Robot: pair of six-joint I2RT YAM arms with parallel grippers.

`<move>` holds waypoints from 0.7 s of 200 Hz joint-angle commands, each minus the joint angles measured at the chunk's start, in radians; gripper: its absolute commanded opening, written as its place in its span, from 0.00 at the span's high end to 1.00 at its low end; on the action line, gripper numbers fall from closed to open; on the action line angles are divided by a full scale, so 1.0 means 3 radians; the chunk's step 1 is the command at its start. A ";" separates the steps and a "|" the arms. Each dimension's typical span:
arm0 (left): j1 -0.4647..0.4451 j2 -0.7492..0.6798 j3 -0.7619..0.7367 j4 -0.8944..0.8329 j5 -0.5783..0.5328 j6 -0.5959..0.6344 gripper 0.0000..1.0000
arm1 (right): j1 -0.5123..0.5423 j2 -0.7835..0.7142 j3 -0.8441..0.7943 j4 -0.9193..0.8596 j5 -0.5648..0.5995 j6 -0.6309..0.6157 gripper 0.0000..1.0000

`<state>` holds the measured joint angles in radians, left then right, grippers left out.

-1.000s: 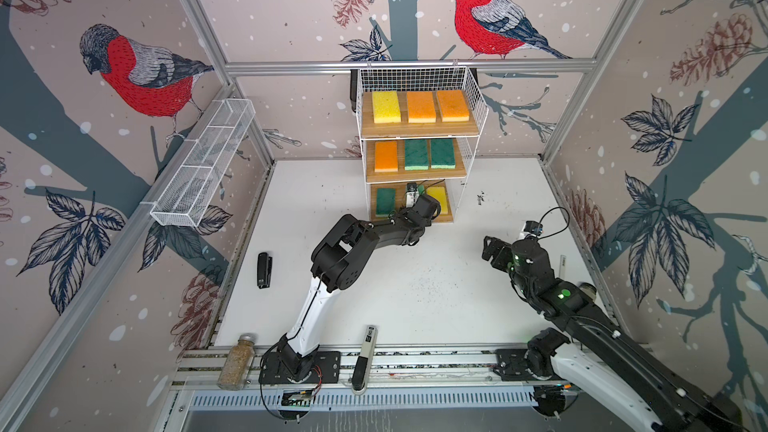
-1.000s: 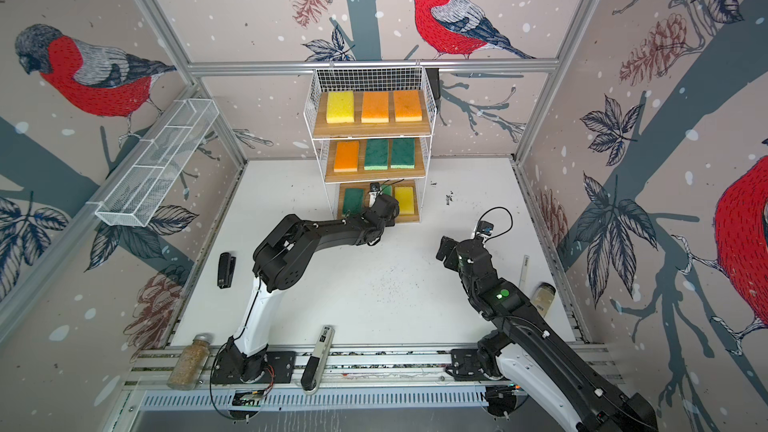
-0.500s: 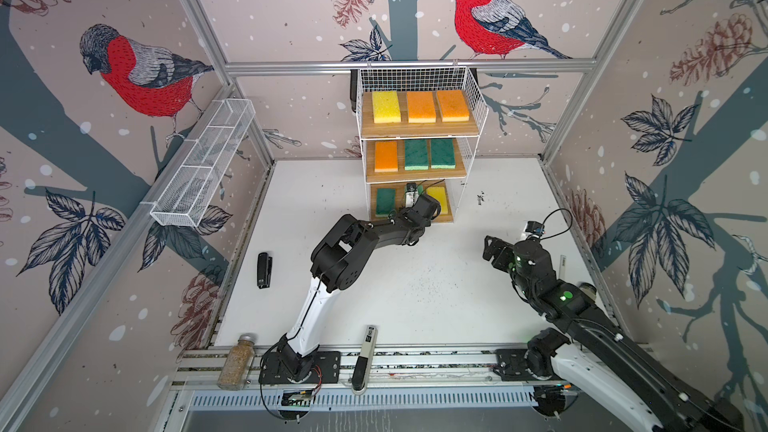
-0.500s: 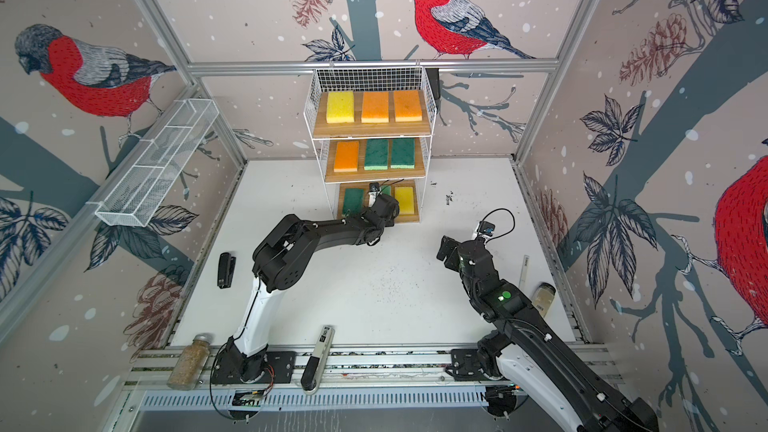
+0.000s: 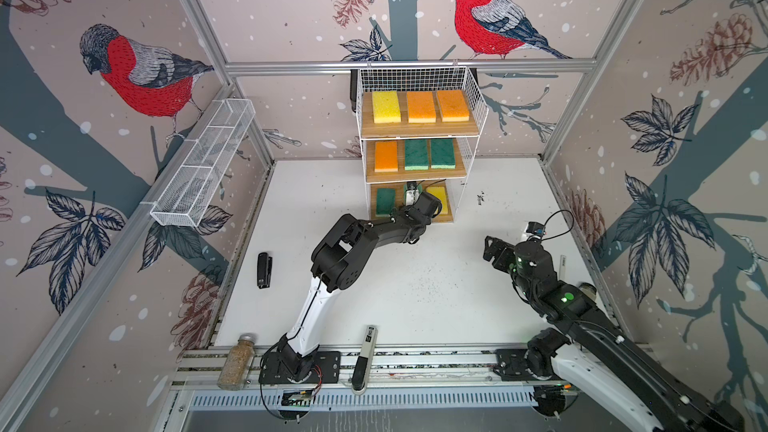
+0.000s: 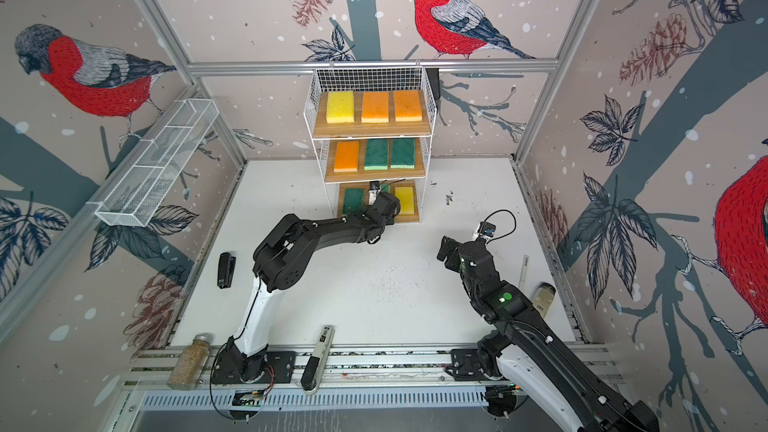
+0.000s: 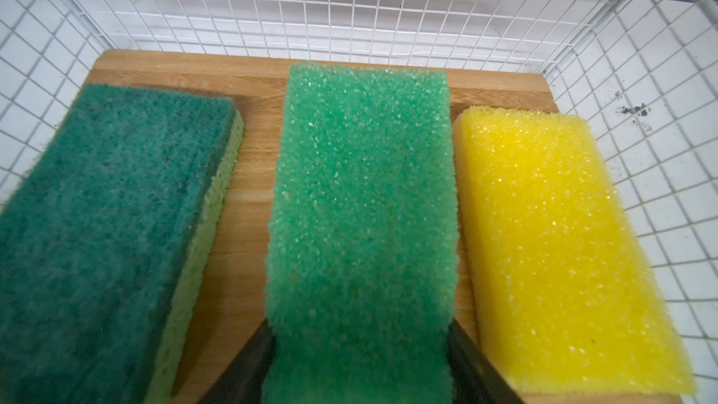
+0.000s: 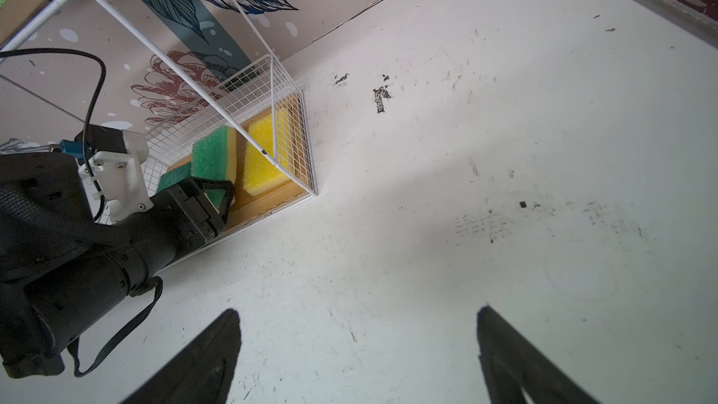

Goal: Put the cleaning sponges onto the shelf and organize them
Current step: 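Press the bright green sponge flat onto the bottom shelf with the left gripper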

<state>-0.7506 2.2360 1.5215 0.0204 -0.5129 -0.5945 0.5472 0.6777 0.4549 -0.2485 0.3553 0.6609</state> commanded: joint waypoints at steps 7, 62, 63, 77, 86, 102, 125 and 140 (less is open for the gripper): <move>0.0007 0.0006 0.0036 -0.0132 -0.0121 0.0048 0.41 | -0.0004 -0.0020 -0.0018 -0.0015 -0.0007 0.0040 0.06; 0.0010 0.0035 0.0046 -0.0202 -0.0131 0.0058 0.40 | -0.0001 -0.0037 -0.0039 -0.0010 -0.0019 0.0042 0.06; 0.0011 0.0039 0.0049 -0.0201 -0.0131 0.0058 0.40 | -0.0002 -0.0039 -0.0039 -0.0010 -0.0019 0.0042 0.06; 0.0012 0.0063 0.0078 -0.0226 -0.0123 0.0049 0.39 | -0.0002 -0.0049 -0.0039 -0.0025 -0.0019 0.0044 0.06; 0.0009 0.0080 0.0092 -0.0236 -0.0116 0.0049 0.39 | 0.0000 -0.0056 -0.0044 -0.0031 -0.0011 0.0042 0.06; 0.0012 0.0079 0.0090 -0.0242 -0.0116 0.0028 0.39 | -0.0002 -0.0081 -0.0049 -0.0043 0.0001 0.0047 0.06; 0.0008 0.0063 0.0069 -0.0236 -0.0116 0.0011 0.38 | -0.0003 -0.0098 -0.0059 -0.0053 0.0005 0.0054 0.06; 0.0009 0.0055 0.0054 -0.0237 -0.0116 0.0004 0.38 | -0.0003 -0.0098 -0.0064 -0.0047 0.0003 0.0052 0.06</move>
<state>-0.7494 2.2539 1.5417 -0.0341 -0.5415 -0.5941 0.5472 0.6502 0.4381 -0.2638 0.3553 0.6613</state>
